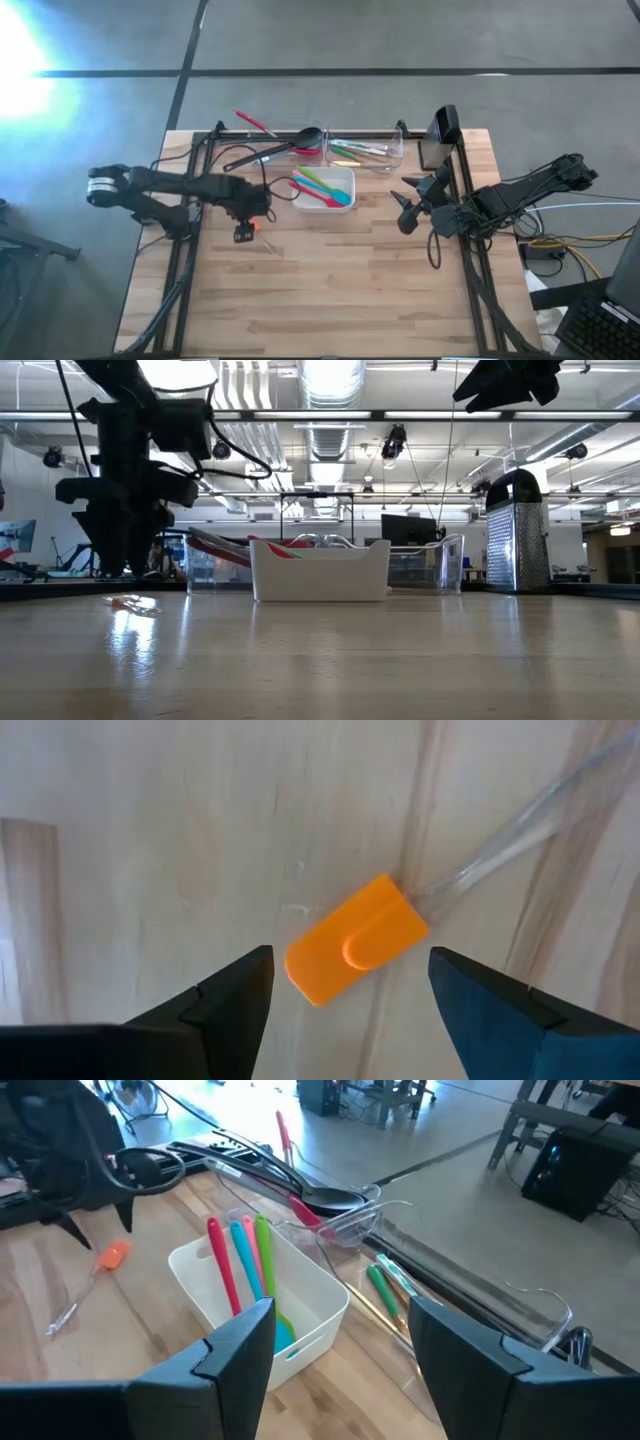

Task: Pick & Place Kitchen Items
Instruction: Put the orange spatula into the white bin

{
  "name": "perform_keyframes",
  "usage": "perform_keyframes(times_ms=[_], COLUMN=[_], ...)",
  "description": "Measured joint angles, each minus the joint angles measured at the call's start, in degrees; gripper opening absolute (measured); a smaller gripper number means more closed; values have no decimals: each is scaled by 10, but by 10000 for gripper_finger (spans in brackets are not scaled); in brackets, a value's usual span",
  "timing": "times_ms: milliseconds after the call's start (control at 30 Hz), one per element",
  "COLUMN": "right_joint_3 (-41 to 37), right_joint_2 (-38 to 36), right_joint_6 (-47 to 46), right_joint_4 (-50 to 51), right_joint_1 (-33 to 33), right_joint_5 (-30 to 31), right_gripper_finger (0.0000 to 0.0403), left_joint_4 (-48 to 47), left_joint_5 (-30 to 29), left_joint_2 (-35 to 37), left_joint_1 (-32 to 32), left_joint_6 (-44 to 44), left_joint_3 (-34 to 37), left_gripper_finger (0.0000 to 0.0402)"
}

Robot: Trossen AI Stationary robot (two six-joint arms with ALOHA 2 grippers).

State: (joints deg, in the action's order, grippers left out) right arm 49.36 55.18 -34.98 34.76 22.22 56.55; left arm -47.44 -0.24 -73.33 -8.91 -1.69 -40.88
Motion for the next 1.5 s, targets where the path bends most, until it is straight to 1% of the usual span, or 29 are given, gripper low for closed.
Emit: perform_keyframes(times_ms=[133, 233, 367, 733, 867, 933, 1100, 1300, 1400, 1500], right_joint_3=[0, 0, 0, 0, 0, 0, 0, 0, 0, 0], right_joint_2=[0, 0, 0, 0, 0, 0, 0, 0, 0, 0], right_joint_6=[2, 3, 7, 9, 9, 9, 9, 11, 11, 11], right_joint_4=[0, 0, 1, 2, 1, 1, 1, 2, 2, 1], right_joint_1=[0, 0, 0, 0, 0, 0, 0, 0, 0, 0], right_joint_5=[0, 0, 1, -13, -13, -13, -14, -14, -14, -14], right_gripper_finger=[219, 219, 219, 219, 219, 219, 219, 219, 219, 219], left_joint_4=[1, 8, 25, 70, 69, 69, 81, 94, 95, 95], left_joint_5=[8, 29, 30, 59, 58, 48, -8, -25, -25, -19], left_joint_2=[-5, -10, -21, -85, -106, -116, -143, -148, -144, -145], left_joint_1=[-18, -22, -22, -22, -20, -16, 5, 24, 26, 27], left_joint_6=[3, 7, 10, 17, 18, 18, 43, 64, 59, 52], left_joint_3=[0, 0, 7, 37, 40, 41, 40, 40, 41, 42], left_gripper_finger=[271, 271, 271, 271, 271, 271, 271, 270, 255, 214])
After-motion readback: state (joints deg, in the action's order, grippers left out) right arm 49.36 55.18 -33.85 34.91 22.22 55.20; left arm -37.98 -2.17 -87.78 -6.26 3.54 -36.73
